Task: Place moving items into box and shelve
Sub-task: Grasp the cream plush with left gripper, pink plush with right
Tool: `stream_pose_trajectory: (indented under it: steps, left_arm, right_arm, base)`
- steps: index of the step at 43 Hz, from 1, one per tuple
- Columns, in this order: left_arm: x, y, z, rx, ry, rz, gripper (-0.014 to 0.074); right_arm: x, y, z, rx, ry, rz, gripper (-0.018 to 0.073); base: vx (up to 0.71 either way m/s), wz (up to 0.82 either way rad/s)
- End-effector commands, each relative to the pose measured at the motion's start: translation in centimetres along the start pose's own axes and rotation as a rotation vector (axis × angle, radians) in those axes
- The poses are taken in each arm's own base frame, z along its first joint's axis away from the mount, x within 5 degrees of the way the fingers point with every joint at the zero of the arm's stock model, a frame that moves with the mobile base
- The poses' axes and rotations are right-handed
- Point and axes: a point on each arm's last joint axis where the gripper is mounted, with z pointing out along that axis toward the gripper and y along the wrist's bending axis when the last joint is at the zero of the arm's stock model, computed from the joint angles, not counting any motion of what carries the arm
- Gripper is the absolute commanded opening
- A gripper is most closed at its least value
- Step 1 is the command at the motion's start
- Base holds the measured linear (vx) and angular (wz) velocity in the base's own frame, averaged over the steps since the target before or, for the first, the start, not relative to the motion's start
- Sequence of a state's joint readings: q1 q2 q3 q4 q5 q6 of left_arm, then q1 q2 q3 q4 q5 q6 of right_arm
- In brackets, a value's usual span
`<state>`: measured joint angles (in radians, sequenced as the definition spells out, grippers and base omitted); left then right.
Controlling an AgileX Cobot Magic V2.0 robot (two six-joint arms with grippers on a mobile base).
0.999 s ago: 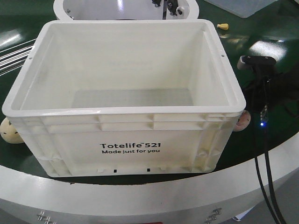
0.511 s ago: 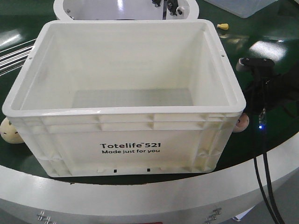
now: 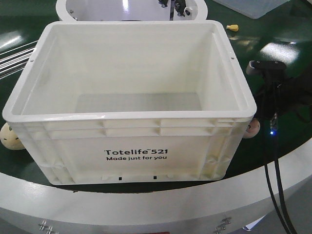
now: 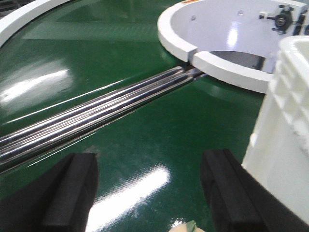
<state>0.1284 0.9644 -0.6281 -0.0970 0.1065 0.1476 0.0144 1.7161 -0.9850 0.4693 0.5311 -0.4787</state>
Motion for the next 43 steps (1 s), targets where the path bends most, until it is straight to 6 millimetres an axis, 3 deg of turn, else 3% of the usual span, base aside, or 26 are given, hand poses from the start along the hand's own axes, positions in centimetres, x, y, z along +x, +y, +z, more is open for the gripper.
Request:
stream_pose_trajectory:
  steps: [1,26,27,43]
  left_arm:
    - [-1.8,0.2,-0.5,-0.011,-0.095,-0.019,0.0564]
    - [0.8,-0.2,2.9,0.018,0.119,-0.129,0.0564]
    - [2.7,-0.4,5.0,0.023,0.241,-0.150,0.0564]
    - [5.2,-0.5,7.6,0.022,0.379,-0.152,0.0564]
  right_arm:
    - [-0.9,0.2,-1.3,0.004,-0.047,-0.022,-0.0007]
    - [-1.0,0.2,-1.4,0.010,-0.058,-0.022,-0.0007]
    - [-1.0,0.2,-1.3,0.008,-0.054,-0.022,-0.0007]
    - [-0.9,0.2,-1.3,0.007,-0.051,-0.023,-0.0007]
  base:
    - [0.00,0.00]
    - [0.00,0.00]
    - [0.00,0.00]
    - [0.00,0.00]
